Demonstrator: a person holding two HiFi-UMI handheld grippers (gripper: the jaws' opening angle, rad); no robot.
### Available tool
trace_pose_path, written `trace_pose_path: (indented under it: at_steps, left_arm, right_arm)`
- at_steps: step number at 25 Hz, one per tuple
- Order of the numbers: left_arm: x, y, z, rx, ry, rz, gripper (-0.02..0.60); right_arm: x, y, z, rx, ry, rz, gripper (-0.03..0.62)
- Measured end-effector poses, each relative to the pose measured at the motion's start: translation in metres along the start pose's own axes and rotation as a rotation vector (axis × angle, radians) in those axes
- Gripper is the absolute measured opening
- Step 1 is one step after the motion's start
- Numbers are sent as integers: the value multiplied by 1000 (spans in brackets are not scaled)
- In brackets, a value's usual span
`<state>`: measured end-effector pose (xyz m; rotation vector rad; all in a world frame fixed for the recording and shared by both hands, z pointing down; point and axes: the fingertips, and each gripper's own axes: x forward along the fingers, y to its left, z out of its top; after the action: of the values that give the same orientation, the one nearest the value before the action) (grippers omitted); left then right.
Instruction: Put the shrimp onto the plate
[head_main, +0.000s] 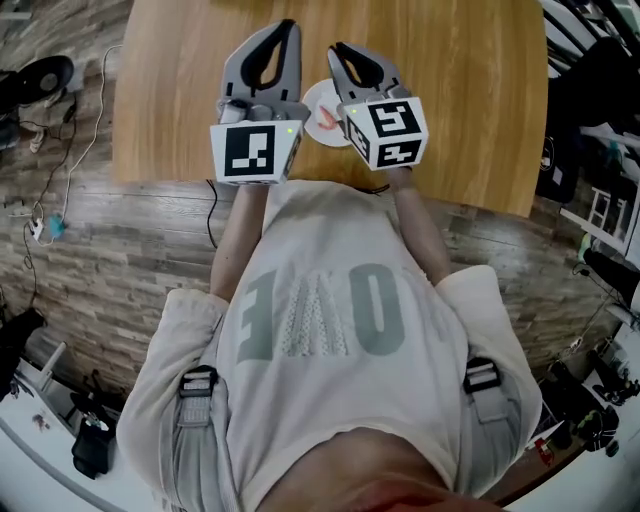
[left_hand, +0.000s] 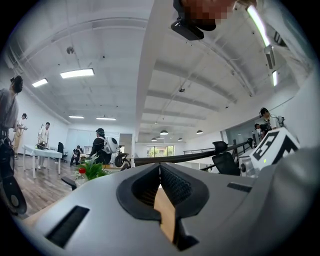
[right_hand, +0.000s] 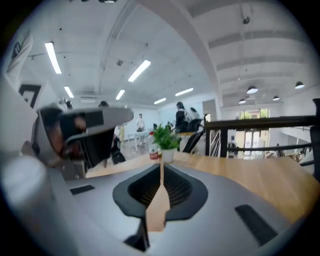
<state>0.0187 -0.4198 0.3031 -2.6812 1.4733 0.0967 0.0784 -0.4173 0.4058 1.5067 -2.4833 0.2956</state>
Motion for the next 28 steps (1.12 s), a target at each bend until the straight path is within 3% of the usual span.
trace_pose_path:
  at_steps: [4,9,18,28]
  left_arm:
    - [2,-10,24,5,-57,-21,11]
    - [3,-21,57,45,-124,-42,11]
    - [-1,-36,119,134,-247,-67,9]
    - [-1,-52,118,169,-238,-111,11]
  right_arm:
    - [-38,-15,76,-53,-263,-94,20]
    - [-88,-16,138,-162,-433,-190,18]
    - [-124,-34,126,-131,-418,-286,18]
    - [-131,-43,113,-66,-402,-330,18]
